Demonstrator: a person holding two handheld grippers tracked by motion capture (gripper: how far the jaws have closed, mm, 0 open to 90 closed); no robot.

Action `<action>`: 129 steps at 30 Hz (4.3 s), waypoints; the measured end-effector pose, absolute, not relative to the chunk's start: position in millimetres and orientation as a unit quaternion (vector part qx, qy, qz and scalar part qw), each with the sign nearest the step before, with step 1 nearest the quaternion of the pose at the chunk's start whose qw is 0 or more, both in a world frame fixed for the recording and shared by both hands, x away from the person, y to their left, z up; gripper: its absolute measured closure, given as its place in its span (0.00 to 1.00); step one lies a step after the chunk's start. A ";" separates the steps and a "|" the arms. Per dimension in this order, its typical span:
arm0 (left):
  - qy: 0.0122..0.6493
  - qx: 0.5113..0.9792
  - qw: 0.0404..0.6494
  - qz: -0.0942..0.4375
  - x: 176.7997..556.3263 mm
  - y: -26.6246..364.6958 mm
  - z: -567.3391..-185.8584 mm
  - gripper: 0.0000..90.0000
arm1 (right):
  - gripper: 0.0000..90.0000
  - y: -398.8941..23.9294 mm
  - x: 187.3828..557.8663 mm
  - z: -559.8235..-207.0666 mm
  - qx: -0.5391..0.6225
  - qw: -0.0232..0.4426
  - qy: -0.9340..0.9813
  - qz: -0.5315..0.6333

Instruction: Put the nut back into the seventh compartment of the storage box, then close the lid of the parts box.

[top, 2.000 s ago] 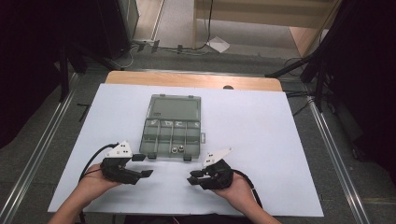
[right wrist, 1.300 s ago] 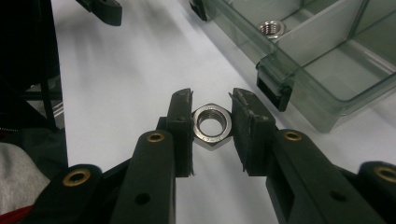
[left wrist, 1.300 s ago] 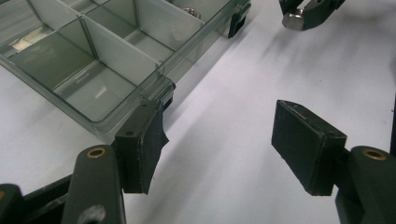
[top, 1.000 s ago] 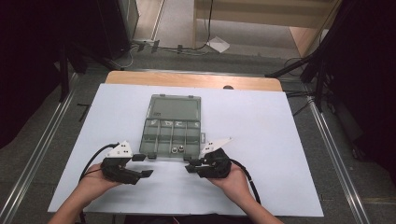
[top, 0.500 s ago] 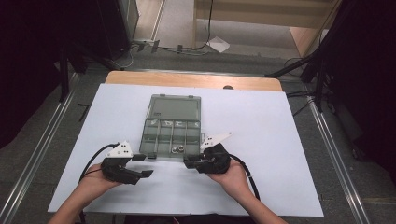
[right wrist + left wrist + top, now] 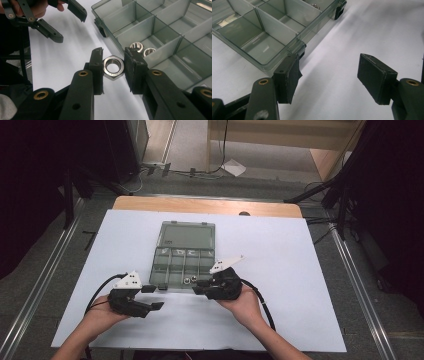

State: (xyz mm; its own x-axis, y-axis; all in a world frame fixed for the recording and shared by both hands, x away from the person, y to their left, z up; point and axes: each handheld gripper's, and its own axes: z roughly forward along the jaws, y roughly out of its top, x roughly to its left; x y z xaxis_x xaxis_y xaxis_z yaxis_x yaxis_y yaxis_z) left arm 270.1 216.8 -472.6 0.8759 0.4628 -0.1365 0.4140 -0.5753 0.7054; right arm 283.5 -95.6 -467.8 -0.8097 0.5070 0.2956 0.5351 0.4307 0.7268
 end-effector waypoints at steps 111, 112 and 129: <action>0.329 0.841 0.427 0.045 309.1 223.8 -449.5 0.38 | 0.29 -108.7 333.2 -464.6 -0.358 -0.048 -0.807 -0.467; 0.329 0.843 0.424 0.045 310.5 224.1 -448.7 0.38 | 0.29 -110.3 334.0 -464.2 -0.360 -0.048 -0.807 -0.467; 0.356 0.831 0.425 0.046 338.0 220.9 -443.0 0.38 | 0.30 -125.4 342.2 -459.8 -0.378 -0.059 -0.796 -0.469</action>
State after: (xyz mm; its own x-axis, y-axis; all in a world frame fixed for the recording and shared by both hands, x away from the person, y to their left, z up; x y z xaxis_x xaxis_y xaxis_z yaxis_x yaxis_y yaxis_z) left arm 338.0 220.9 -443.0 0.7424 0.6304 -0.2267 0.5525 -0.3847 0.7394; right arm 342.2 -125.4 -459.8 -0.7072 0.6569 0.2615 0.5468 0.2737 0.7913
